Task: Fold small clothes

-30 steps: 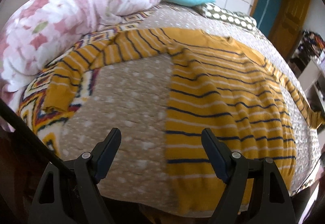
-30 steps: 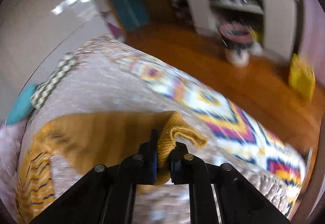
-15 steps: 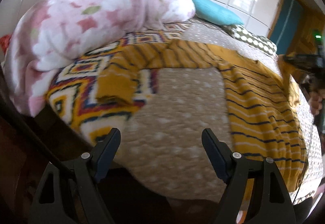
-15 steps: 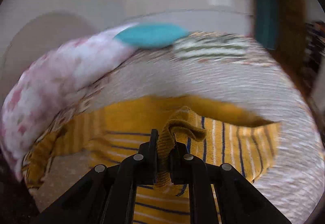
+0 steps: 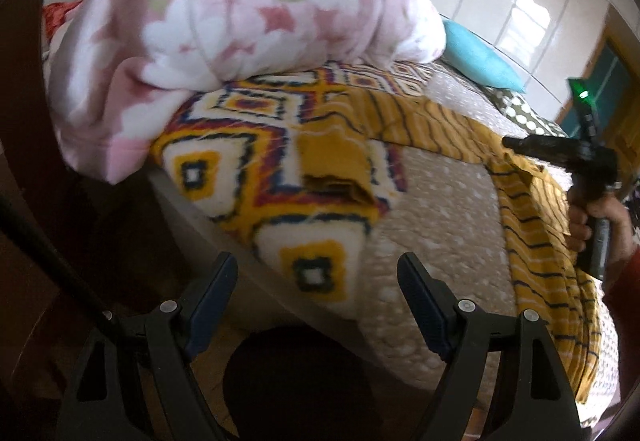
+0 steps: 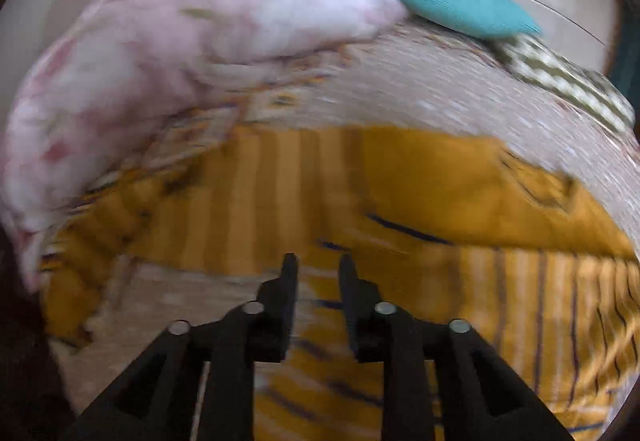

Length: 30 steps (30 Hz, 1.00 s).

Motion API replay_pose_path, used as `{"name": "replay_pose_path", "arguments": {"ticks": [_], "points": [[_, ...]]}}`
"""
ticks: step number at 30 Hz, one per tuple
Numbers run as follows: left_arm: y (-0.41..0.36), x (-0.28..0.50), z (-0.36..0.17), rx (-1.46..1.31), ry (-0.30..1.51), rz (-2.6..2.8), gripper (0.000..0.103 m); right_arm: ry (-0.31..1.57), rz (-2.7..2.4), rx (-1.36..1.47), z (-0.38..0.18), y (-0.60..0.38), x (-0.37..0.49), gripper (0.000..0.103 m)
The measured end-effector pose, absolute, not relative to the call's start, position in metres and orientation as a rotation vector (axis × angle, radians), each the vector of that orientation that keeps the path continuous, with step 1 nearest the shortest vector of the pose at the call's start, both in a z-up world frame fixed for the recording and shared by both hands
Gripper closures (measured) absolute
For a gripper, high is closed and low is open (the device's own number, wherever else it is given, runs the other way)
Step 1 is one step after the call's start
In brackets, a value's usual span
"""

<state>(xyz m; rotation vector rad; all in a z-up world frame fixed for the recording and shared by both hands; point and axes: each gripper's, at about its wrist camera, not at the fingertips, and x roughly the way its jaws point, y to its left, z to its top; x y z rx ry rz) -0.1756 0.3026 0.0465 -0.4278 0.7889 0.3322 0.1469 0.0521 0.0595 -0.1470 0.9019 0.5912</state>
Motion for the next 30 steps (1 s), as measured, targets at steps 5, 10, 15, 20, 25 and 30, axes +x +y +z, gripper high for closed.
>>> {"name": "replay_pose_path", "arguments": {"ticks": [5, 10, 15, 20, 25, 30], "points": [[0.314, -0.183, 0.044, -0.449, 0.78, 0.362, 0.022, 0.844, 0.641, -0.212, 0.074, 0.09, 0.117, 0.063], [0.32, -0.188, 0.042, -0.459, 0.776, 0.366, 0.022, 0.901, 0.723, -0.231, 0.058, 0.129, 0.088, 0.063], [0.328, -0.193, 0.038, -0.485, 0.769, 0.365, 0.022, 1.02, 0.843, -0.163, 0.034, 0.165, 0.065, 0.063], [0.336, -0.2, 0.035, -0.516, 0.758, 0.375, 0.022, 1.127, 0.952, -0.051, 0.019, 0.198, 0.039, 0.056], [0.342, -0.205, 0.035, -0.56, 0.749, 0.372, 0.022, 1.168, 0.958, -0.048, 0.006, 0.234, 0.022, 0.069], [0.34, -0.205, 0.043, -0.54, 0.741, 0.386, 0.022, 1.064, 0.904, -0.157, 0.04, 0.229, 0.016, 0.099]]}}
